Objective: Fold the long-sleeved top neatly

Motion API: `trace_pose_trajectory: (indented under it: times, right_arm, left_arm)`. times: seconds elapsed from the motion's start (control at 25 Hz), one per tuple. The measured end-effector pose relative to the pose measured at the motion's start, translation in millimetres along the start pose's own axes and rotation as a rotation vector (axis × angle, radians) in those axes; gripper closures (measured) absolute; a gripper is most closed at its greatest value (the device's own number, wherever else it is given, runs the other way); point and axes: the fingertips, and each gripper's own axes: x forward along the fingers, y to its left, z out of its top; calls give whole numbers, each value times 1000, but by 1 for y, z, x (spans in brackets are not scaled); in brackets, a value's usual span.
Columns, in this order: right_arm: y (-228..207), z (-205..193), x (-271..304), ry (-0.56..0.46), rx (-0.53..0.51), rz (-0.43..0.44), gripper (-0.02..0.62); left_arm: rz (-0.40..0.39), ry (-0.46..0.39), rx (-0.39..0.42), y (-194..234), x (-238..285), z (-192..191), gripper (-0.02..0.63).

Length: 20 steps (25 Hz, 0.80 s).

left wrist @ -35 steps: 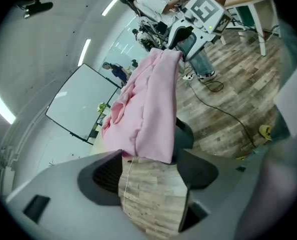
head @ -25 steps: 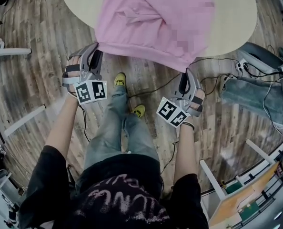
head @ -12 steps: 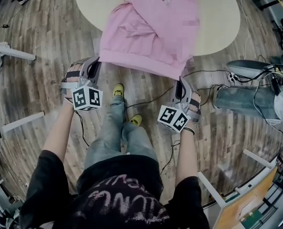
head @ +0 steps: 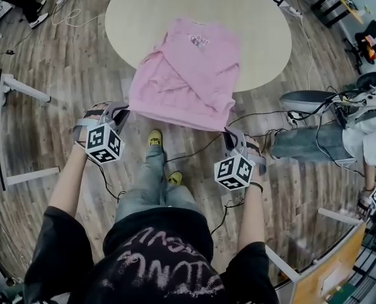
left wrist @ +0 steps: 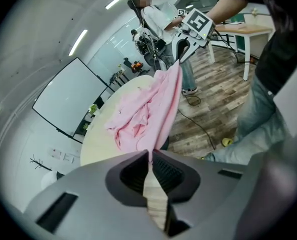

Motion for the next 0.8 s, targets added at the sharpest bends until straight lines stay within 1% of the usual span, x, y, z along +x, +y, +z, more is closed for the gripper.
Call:
trace_pose_trajectory:
  times: [0.08, 0.24, 0.44, 0.6, 0.8]
  right_arm:
    - [-13, 4, -5, -3, -6, 48, 571]
    - [-51, 18, -11, -5, 11, 135, 571]
    - [-99, 26, -6, 16, 21, 233, 571]
    - [-139, 33, 12, 31, 70, 310, 571]
    - [-194, 35, 54, 73, 93, 336, 571]
  left_arm:
    - [-36, 0, 12, 15, -3, 8, 574]
    - [-99, -25, 22, 63, -8, 29, 574]
    - [-209, -47, 47, 111, 3, 47, 574]
    - [-251, -56, 36, 152, 32, 55, 574]
    - [-333, -63, 3, 206, 86, 68, 574]
